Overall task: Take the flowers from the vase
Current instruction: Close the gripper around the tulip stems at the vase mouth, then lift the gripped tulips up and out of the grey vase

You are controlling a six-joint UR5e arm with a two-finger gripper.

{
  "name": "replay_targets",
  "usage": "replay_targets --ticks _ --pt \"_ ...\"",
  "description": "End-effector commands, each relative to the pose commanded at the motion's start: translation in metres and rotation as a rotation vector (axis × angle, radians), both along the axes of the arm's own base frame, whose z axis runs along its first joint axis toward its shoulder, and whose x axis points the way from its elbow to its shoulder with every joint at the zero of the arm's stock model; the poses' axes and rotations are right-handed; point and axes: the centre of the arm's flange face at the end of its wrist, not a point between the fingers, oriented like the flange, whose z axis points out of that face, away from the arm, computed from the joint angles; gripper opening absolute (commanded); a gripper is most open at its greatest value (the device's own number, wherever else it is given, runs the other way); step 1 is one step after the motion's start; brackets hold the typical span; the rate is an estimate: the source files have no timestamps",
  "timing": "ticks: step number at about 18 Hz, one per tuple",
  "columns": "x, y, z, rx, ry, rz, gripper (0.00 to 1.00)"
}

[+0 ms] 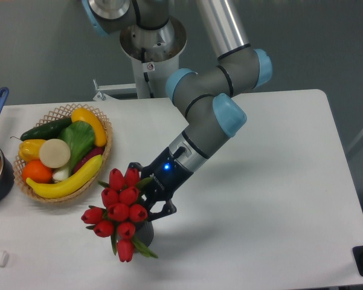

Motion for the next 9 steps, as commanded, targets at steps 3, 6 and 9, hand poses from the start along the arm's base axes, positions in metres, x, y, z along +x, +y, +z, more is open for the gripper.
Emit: replay_targets --ticks 3,6,9 --pt "0.006 -0.002 0.025 0.015 -0.02 0.024 0.43" --pt "0.01 -0.005 0.045 0.025 -0.043 0.045 0.43" --pt "0.014 -0.008 0.066 0.034 -0.061 0.067 0.43"
